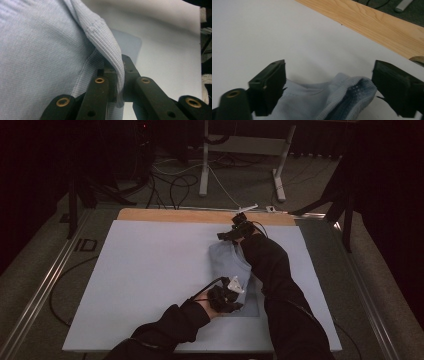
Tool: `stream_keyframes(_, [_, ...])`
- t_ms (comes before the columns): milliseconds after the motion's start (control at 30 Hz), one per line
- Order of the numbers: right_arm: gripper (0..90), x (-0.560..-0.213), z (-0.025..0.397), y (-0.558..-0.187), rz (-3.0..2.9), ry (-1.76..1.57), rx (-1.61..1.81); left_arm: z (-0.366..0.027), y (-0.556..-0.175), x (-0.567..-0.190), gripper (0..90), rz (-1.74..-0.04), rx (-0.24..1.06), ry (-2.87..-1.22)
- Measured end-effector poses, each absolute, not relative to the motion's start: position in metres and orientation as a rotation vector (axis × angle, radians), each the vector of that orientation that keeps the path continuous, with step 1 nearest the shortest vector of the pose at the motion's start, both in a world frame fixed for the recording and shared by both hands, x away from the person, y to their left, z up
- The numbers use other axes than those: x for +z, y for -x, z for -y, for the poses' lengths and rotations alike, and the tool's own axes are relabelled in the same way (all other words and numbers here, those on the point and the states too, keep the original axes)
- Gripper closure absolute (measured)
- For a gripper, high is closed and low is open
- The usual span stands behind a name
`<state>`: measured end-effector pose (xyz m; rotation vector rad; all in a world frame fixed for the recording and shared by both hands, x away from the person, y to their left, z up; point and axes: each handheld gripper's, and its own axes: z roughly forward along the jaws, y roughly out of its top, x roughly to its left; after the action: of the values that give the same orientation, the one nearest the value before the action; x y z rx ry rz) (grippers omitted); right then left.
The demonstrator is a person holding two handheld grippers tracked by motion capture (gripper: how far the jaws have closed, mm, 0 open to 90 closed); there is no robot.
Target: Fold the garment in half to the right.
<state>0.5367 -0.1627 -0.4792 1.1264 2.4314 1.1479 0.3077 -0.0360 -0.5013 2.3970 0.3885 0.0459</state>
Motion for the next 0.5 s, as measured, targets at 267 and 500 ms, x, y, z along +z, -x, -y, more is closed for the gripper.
stream_keyframes(267, [10.0,-0.471,0.178,-0.530,-2.404,-1.123,1.224,0.045,-0.312,-0.500,83.2,-0.251,0.035,-2.436])
stream_keyframes(500, [10.0,-0.473,0.183,-0.528,-2.402,-1.135,1.234,0.058,-0.310,-0.499,79.1,-0.131,0.046,-2.505])
